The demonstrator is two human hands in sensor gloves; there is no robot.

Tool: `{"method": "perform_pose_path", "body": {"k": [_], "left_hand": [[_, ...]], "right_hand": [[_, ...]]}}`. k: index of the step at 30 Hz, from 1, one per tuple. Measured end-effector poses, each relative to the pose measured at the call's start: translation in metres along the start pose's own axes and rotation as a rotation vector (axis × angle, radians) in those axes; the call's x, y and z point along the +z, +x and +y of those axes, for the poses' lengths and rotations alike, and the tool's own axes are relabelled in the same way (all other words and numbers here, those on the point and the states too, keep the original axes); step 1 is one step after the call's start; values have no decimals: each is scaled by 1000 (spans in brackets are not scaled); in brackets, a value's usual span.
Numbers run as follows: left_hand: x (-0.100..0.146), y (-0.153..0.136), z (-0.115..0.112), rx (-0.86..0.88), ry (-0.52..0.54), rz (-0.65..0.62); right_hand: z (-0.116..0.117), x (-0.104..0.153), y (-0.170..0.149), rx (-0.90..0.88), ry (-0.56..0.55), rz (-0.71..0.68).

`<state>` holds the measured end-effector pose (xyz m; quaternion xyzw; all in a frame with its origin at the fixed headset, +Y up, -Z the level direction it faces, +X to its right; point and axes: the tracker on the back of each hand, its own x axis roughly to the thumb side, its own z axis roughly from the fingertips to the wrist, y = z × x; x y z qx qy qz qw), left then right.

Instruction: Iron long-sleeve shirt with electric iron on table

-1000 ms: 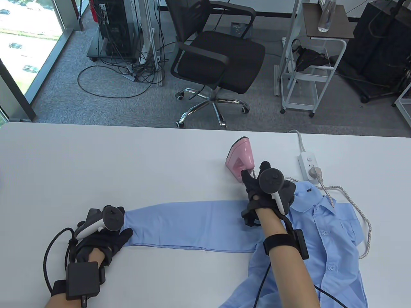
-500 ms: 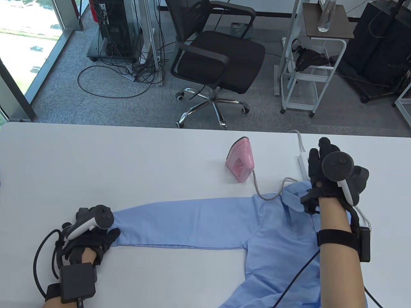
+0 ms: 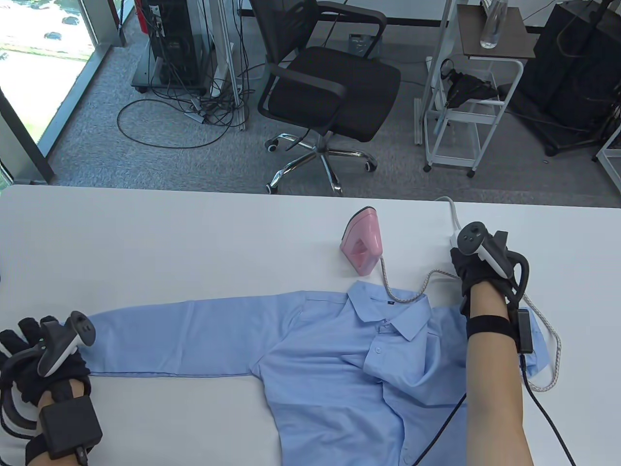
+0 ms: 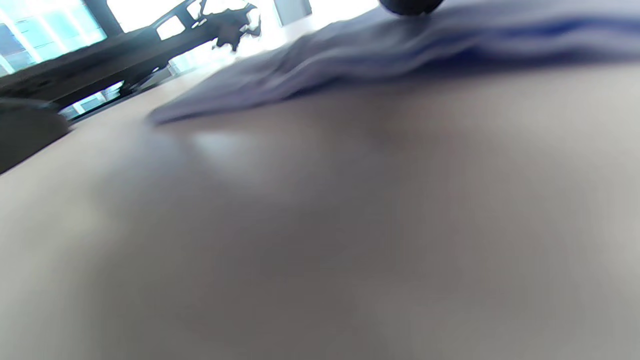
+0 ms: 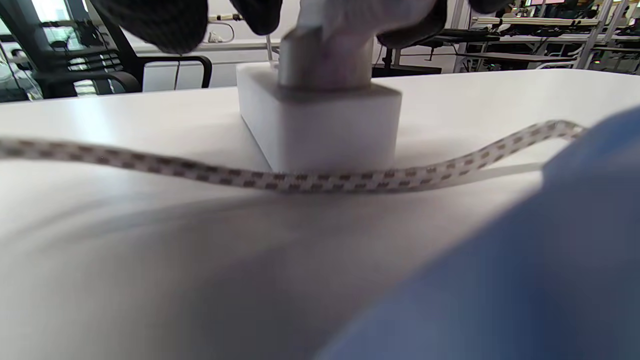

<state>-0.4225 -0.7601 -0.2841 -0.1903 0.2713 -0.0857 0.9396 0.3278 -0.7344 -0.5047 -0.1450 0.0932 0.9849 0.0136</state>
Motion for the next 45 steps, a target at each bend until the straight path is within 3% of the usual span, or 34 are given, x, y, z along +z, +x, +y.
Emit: {"method": "perform_pose_path", "body": {"k": [3, 5, 9, 16, 22, 29, 34, 37, 41, 45], "left_hand": [[11, 25, 12, 25, 68, -102], [19, 45, 17, 49, 55, -188], [25, 70, 13, 41, 10, -272], [22, 75, 6, 33, -38, -287], [25, 73, 11, 47, -17, -293], [27, 74, 12, 59, -28, -315], [39, 85, 19, 148, -29, -418], [48, 101, 19, 225, -80, -519], [66, 127, 21, 245, -136, -631], [81, 142, 31, 236, -106, -690]], "right_hand": [[8, -7, 2, 53, 56, 31], [10, -9, 1, 23, 3, 28], [10, -10, -1, -26, 25, 17], [3, -17, 1, -122, 157, 61], [5, -18, -6, -166, 159, 54], [16, -9, 0, 0, 60, 33], [4, -6, -5, -143, 157, -16], [-14, 13, -6, -154, -63, -42], [-39, 42, -2, -37, -110, -93], [-61, 84, 2, -15, -195, -186]]}}
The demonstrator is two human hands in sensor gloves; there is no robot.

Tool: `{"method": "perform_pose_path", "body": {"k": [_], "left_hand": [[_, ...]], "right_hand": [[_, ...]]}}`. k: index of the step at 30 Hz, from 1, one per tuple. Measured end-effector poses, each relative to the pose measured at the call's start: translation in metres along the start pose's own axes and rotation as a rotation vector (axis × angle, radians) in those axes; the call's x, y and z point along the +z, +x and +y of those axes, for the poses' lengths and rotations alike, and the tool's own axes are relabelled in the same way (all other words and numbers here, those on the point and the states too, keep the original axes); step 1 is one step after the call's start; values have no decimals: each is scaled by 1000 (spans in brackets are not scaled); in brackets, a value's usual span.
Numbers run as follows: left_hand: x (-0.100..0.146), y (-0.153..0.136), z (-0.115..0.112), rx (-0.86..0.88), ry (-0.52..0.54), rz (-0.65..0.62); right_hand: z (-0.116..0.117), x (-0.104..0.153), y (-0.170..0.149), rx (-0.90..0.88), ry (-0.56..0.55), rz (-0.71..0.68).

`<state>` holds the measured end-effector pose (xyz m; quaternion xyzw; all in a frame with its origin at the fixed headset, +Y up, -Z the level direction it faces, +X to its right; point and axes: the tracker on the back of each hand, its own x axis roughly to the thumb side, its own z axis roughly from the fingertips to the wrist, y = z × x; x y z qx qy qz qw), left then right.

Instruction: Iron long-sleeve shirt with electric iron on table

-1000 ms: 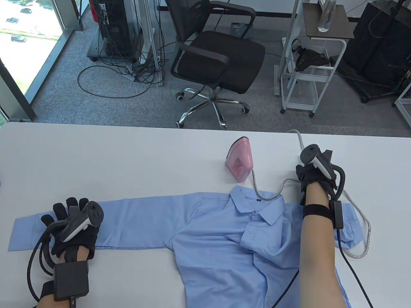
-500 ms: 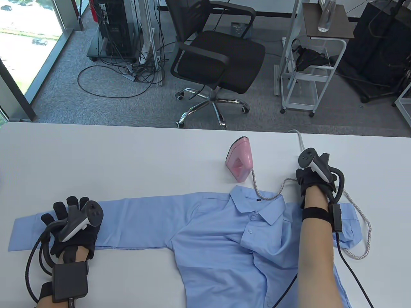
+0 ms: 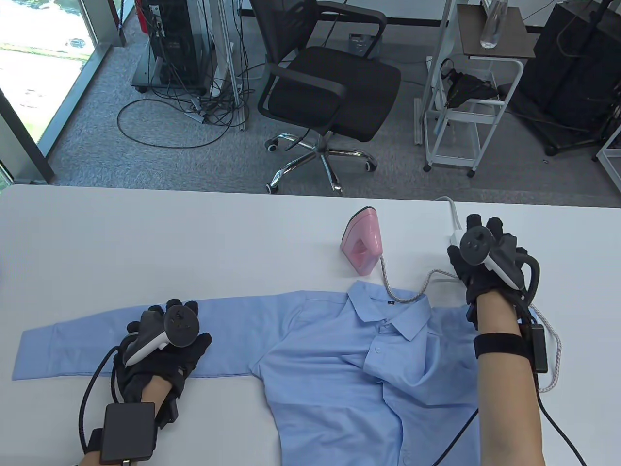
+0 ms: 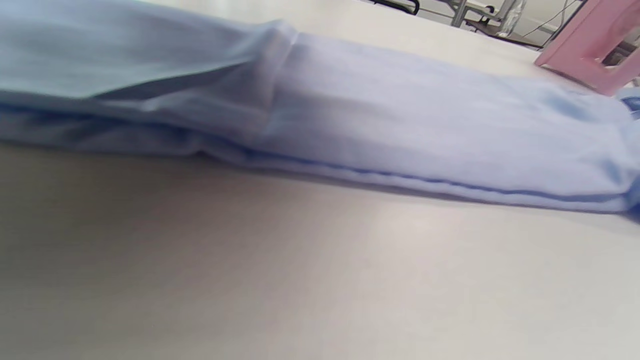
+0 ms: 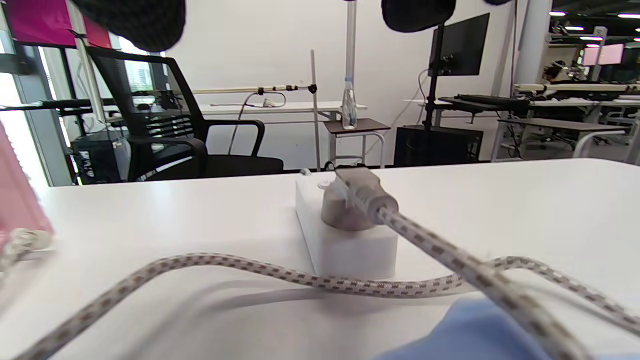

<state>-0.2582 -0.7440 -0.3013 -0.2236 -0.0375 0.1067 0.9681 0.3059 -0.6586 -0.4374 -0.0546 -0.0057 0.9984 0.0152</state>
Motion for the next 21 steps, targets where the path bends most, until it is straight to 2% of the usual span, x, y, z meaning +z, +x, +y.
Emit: {"method": "perform_pose_path", "body": {"k": [5, 9, 12, 14, 19, 21], "left_hand": [[3, 22, 10, 55, 17, -36], [6, 41, 10, 66, 47, -49], [10, 59, 2, 33, 26, -46], [17, 72, -4, 1, 11, -31], [37, 111, -23, -83, 17, -83], [40, 121, -33, -90, 1, -88]], "right_hand": [[-30, 57, 11, 27, -27, -79], [-36, 104, 19, 3, -39, -122], [-28, 142, 27, -12, -22, -156], [-16, 165, 34, -13, -3, -183], [20, 221, 56, 34, 41, -256], [27, 230, 62, 56, 34, -272]]}}
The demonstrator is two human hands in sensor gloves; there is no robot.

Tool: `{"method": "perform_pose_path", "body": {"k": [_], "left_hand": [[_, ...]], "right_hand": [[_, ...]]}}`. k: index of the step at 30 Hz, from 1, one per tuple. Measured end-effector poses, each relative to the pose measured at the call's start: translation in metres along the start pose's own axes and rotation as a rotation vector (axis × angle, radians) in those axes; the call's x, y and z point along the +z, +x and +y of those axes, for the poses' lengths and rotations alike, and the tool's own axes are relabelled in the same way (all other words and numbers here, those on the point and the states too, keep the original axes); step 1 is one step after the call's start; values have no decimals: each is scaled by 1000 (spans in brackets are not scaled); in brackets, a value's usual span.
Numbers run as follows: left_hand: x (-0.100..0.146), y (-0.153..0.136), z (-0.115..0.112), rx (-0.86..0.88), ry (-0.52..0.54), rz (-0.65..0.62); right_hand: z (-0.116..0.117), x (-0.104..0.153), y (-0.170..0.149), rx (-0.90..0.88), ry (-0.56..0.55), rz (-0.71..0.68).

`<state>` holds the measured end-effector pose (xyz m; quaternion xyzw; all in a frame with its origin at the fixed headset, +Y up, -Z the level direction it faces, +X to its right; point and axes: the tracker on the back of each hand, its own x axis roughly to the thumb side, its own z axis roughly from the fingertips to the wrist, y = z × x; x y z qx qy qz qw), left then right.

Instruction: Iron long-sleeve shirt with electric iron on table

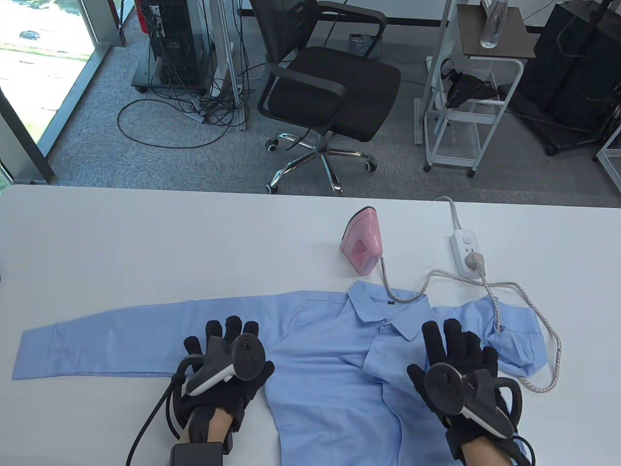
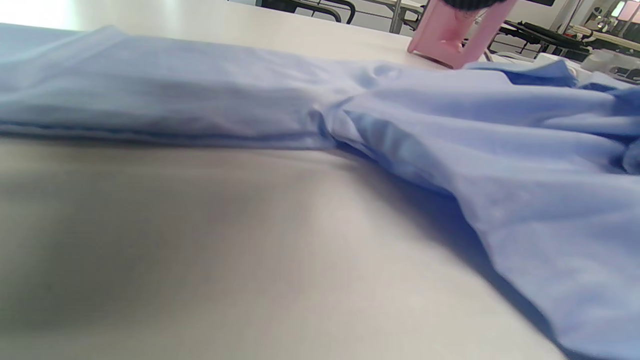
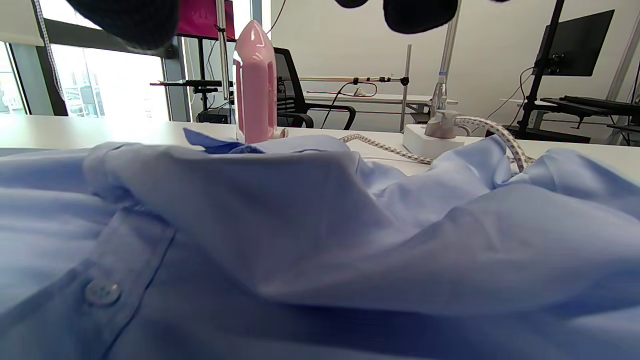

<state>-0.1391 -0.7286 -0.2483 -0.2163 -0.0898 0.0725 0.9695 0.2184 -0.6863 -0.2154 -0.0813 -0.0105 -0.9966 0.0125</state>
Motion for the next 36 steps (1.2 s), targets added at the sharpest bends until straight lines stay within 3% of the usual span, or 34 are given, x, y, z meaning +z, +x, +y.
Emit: {"method": "perform_pose_path", "body": {"k": [4, 6, 8, 11, 20, 26, 36], "left_hand": [[-5, 13, -18, -63, -1, -42], [-7, 15, -21, -113, -56, -60], [-4, 15, -19, -131, -17, -79], [3, 13, -17, -111, 2, -105], [6, 15, -12, -129, 47, -158], [1, 19, -18, -143, 11, -167], [6, 24, -15, -126, 52, -205]], "right_hand": [[17, 7, 15, 21, -37, -32], [26, 4, 19, 24, -18, -56], [21, 3, 17, 29, 69, -24], [15, 8, 8, 19, -81, -40], [26, 7, -7, -12, -39, -31], [33, 7, -1, 10, -45, -71], [36, 5, 18, 54, -59, -143]]}}
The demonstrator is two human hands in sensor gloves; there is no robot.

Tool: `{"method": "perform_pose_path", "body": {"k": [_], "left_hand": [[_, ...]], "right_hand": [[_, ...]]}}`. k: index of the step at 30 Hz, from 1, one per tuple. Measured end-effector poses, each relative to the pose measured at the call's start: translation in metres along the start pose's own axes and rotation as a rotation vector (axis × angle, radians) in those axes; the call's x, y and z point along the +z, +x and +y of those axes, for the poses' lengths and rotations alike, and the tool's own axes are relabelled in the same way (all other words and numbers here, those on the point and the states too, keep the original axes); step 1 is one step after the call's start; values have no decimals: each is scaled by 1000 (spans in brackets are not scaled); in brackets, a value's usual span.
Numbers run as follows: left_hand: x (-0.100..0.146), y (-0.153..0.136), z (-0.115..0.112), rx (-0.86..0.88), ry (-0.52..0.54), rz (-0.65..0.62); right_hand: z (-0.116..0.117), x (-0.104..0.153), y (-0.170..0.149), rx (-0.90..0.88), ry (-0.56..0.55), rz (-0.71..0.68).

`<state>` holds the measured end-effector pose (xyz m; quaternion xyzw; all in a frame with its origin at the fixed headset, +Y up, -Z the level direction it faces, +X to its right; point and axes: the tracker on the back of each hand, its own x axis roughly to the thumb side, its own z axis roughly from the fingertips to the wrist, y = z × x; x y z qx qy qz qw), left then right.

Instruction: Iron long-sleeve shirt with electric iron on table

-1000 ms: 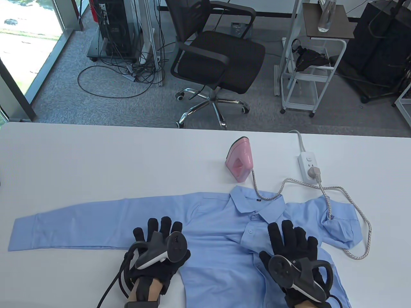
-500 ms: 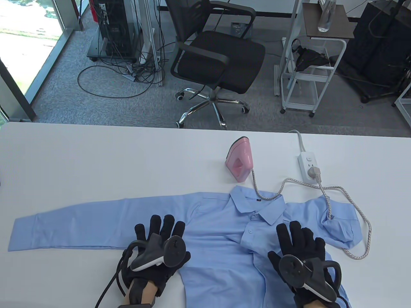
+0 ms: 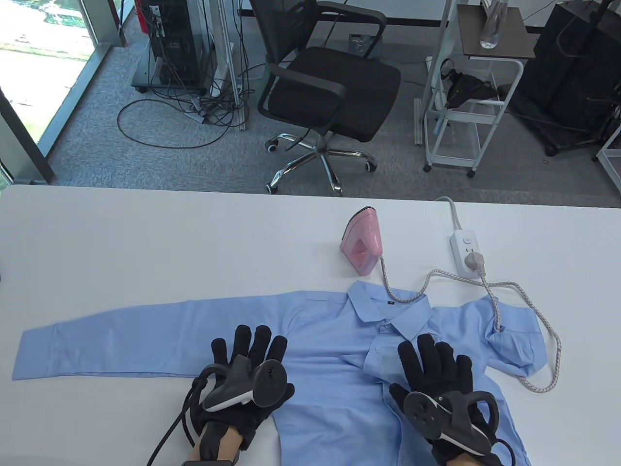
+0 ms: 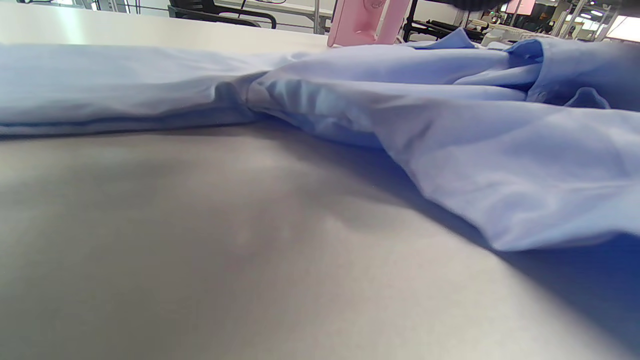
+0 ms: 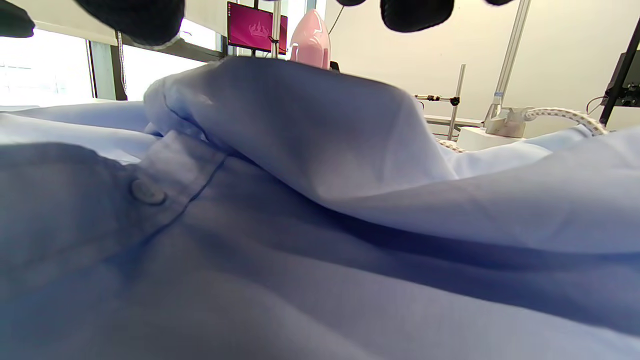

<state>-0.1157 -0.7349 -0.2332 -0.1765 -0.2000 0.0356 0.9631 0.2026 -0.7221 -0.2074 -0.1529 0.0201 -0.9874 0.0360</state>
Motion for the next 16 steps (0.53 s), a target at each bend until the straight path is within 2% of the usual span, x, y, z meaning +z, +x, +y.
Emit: {"method": "perform_pose_path", "body": {"k": [16], "left_hand": [[0, 1, 1, 14, 1, -20]], "right_hand": [[5, -2, -3, -24, 11, 5]]}}
